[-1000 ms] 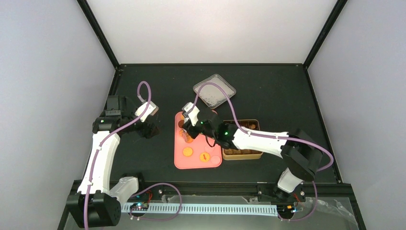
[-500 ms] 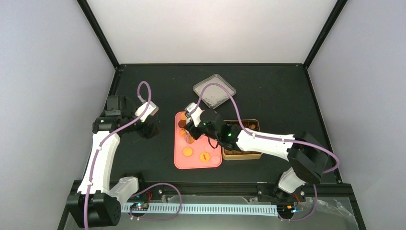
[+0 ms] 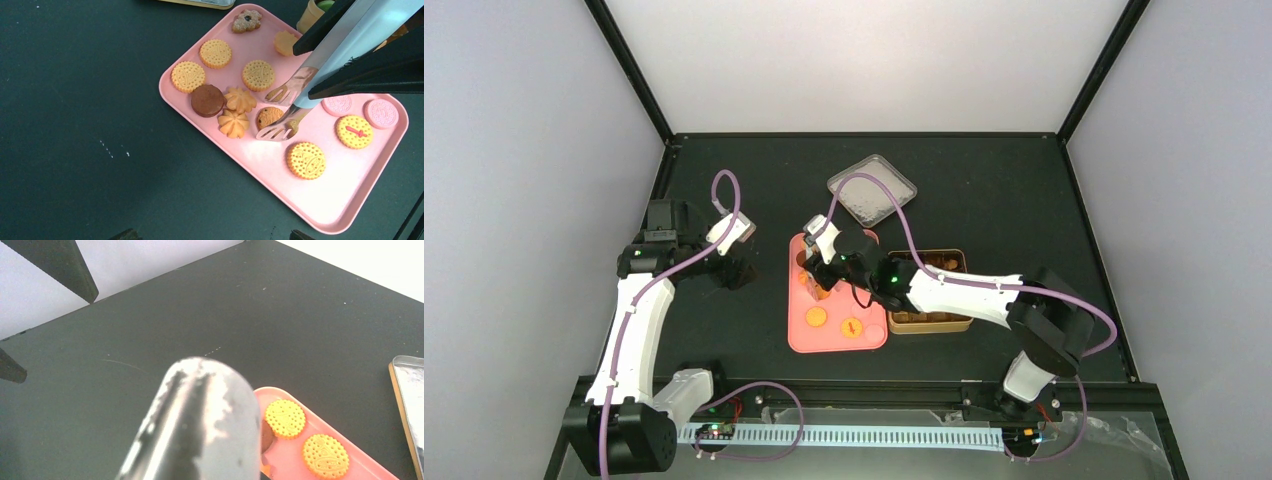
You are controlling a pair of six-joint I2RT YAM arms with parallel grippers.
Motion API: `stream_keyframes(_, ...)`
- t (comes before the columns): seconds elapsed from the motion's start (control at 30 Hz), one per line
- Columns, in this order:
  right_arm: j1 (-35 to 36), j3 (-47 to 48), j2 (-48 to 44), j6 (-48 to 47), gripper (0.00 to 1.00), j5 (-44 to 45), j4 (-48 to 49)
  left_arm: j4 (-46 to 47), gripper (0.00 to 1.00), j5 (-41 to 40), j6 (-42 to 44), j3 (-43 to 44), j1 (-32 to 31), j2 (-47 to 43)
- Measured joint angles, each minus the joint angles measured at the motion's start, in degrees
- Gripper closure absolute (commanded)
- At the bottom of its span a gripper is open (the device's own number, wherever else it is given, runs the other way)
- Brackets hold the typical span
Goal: Pack the cookies
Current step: Pick up the fake cookies from the plate.
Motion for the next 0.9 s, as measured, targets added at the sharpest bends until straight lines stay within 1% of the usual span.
stream_keyframes(0.27, 0.0, -0.24, 0.0, -0.09, 0.78, 0.24, 0.57, -0.24, 0.21, 0.24, 0.04, 0.02, 0.0, 0.61)
stream_keyframes(0.4, 0.0, -0.37, -0.55, -0.15, 0.78, 0.94, 0.11, -0.39, 0.21, 0.31, 0.04, 0.02, 0.0, 0.76)
stream_keyframes(0.53, 0.0, -0.83, -3.28, -0.22, 0.78, 1.88, -2.03, -0.52, 0.21, 0.44, 0.04, 0.04, 0.0, 0.76)
stream_keyframes(0.67, 0.0, -3.04, -11.17, -0.2, 0.78, 3.74, -4.11, -0.79, 0.21, 0.66, 0.02, 0.07, 0.0, 0.76)
stream_keyframes(0.9, 0.0, -11.56, -29.86, 0.76, 0.78, 9.57, -8.61, -0.79, 0.21, 2.14, 0.07, 0.07, 0.0, 0.76)
